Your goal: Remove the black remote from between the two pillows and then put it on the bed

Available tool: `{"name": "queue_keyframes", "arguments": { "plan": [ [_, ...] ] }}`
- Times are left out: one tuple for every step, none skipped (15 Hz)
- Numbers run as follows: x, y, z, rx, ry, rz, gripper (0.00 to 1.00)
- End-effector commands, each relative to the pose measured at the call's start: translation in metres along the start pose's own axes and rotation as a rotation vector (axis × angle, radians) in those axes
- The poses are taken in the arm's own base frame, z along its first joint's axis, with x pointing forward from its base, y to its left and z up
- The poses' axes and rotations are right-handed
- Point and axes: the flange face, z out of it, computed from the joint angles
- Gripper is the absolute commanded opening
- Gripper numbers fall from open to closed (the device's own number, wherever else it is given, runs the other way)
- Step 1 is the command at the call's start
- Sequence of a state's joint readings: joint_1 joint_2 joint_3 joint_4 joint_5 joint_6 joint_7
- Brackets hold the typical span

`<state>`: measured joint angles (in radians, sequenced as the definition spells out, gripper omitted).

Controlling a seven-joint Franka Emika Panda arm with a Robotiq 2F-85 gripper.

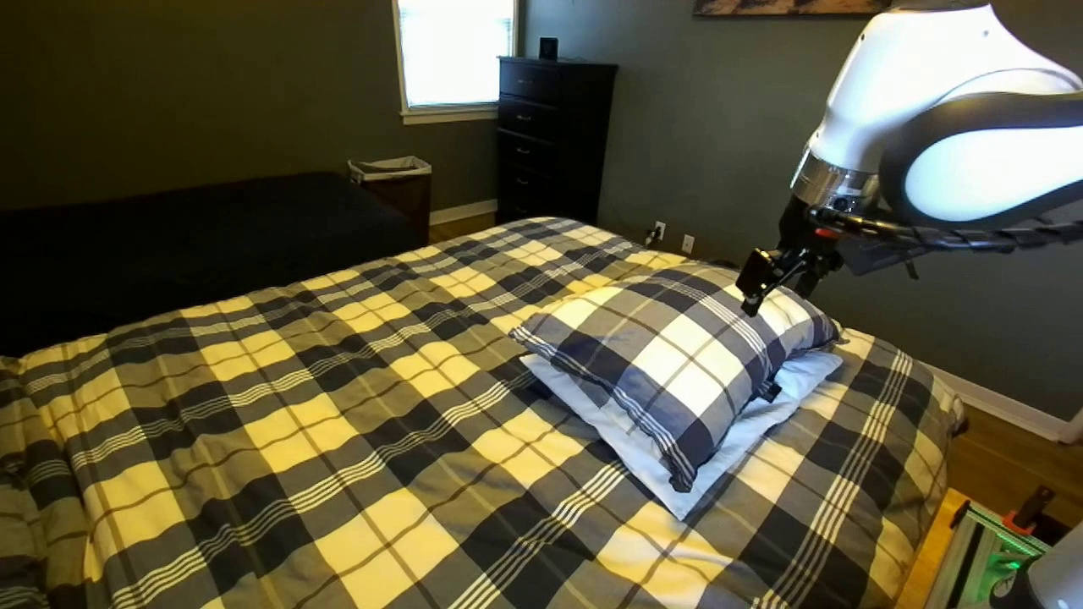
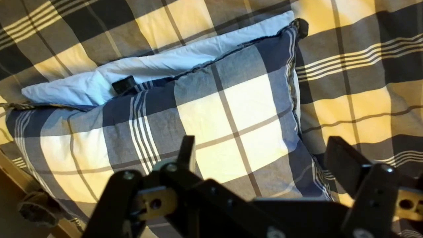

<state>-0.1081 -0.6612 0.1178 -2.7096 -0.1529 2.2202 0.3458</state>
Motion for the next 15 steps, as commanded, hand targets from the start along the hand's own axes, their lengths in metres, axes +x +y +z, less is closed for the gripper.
{"name": "queue_keyframes", "arguments": {
  "plan": [
    [0.013,0.040,0.043,0.060,-0.030,-0.042,1.00],
    [0.016,0.055,0.053,0.071,-0.051,-0.050,1.00],
    [0.018,0.071,0.061,0.070,-0.072,-0.051,1.00],
    [0.021,0.089,0.069,0.059,-0.094,-0.047,1.00],
    [0.022,0.102,0.074,0.053,-0.112,-0.043,1.00],
    [0.016,0.082,0.060,0.064,-0.086,-0.032,1.00],
    [0.017,0.091,0.065,0.065,-0.096,-0.025,1.00],
    [0.017,0.091,0.065,0.065,-0.096,-0.024,1.00],
    [0.017,0.089,0.064,0.064,-0.093,-0.030,1.00],
    [0.017,0.086,0.062,0.062,-0.089,-0.036,1.00],
    [0.018,0.084,0.061,0.061,-0.087,-0.039,1.00],
    [0.018,0.084,0.061,0.061,-0.087,-0.040,1.00],
    [0.018,0.084,0.061,0.061,-0.087,-0.040,1.00],
    [0.021,0.084,0.068,0.052,-0.115,-0.070,1.00],
    [0.022,0.086,0.076,0.051,-0.149,-0.098,1.00]
  ]
}}
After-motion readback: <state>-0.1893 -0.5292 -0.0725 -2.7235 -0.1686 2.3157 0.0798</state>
